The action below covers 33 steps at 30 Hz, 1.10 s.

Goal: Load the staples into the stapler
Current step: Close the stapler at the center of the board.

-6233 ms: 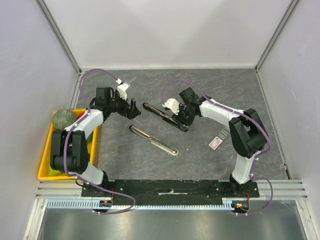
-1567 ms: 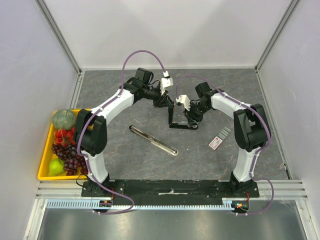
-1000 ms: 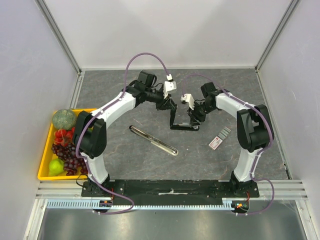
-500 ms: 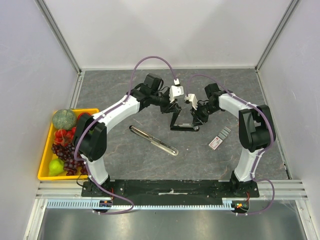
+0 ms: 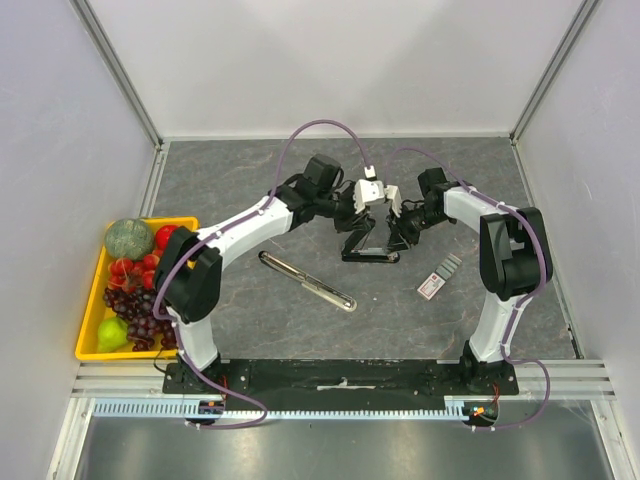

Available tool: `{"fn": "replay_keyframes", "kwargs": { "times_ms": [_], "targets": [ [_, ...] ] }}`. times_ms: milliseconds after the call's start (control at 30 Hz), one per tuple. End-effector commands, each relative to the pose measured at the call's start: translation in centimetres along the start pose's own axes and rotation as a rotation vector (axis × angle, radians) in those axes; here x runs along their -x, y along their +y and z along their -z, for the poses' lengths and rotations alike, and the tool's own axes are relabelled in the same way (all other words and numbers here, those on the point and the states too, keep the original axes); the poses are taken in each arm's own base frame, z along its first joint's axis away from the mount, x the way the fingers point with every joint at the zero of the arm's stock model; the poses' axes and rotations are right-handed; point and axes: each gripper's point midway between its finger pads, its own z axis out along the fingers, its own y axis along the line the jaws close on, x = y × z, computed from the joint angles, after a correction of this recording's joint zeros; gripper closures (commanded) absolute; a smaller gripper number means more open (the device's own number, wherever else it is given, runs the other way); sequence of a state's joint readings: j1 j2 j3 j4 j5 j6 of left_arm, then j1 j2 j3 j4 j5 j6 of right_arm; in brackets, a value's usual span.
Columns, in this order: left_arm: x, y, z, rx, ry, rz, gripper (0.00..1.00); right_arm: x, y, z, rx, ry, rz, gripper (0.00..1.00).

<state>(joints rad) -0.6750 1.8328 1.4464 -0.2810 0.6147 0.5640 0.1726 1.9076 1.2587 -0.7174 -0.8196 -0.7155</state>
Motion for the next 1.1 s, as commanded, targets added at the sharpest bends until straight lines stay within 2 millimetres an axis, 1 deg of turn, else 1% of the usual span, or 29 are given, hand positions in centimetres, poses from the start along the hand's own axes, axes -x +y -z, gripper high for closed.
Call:
{"fn": "replay_keyframes", "kwargs": {
  "times_ms": [0,67,100,133,233,267,333,367,467,533,700,867,1067],
  "targets": [
    [-2.4,-0.1,-1.7,0.029,0.085,0.104,0.98,-0.8,0.3,-0.1,0.015,0.003,-0.040,0.69],
    [-2.9,0.0,-2.4,0.030,0.096,0.118,0.98,-0.8,0.3,0.0,0.011,0.003,-0.036,0.69],
    [-2.8,0.0,-2.7,0.031,0.093,0.113,0.98,-0.7,0.4,-0.1,0.014,0.001,-0.037,0.69],
    [-3.2,-0.1,-3.1,0.029,0.102,0.122,0.98,-0.7,0.5,-0.1,0.014,-0.001,-0.036,0.69],
    [-3.5,-0.4,-3.9,0.030,0.115,0.113,0.98,-0.7,0.4,0.0,0.011,0.000,-0.035,0.68],
    [-4.1,-0.3,-4.3,0.033,0.129,0.116,0.98,-0.7,0.4,0.1,0.008,0.000,-0.035,0.67],
    [-4.4,-0.3,-4.7,0.033,0.134,0.115,0.98,-0.7,0.5,0.0,0.011,0.001,-0.032,0.67],
    [-5.0,-0.3,-5.1,0.032,0.149,0.124,0.98,-0.7,0.5,0.0,0.011,0.001,-0.030,0.66],
    [-5.8,-0.2,-5.8,0.037,0.169,0.132,0.98,-0.8,0.6,0.1,0.013,0.000,-0.026,0.64],
    [-6.2,0.0,-6.0,0.047,0.176,0.132,0.98,-0.7,0.6,0.4,0.009,-0.002,-0.015,0.63],
    [-6.8,-0.3,-6.2,0.043,0.185,0.136,0.98,-0.2,0.6,1.4,-0.007,-0.009,0.008,0.60],
    [-7.2,-0.5,-6.5,0.048,0.193,0.131,0.98,0.0,0.7,1.8,-0.014,-0.014,0.015,0.60],
    [-8.5,-0.4,-7.0,0.067,0.235,0.102,0.98,1.3,0.5,3.2,-0.052,-0.041,0.036,0.59]
  ]
}}
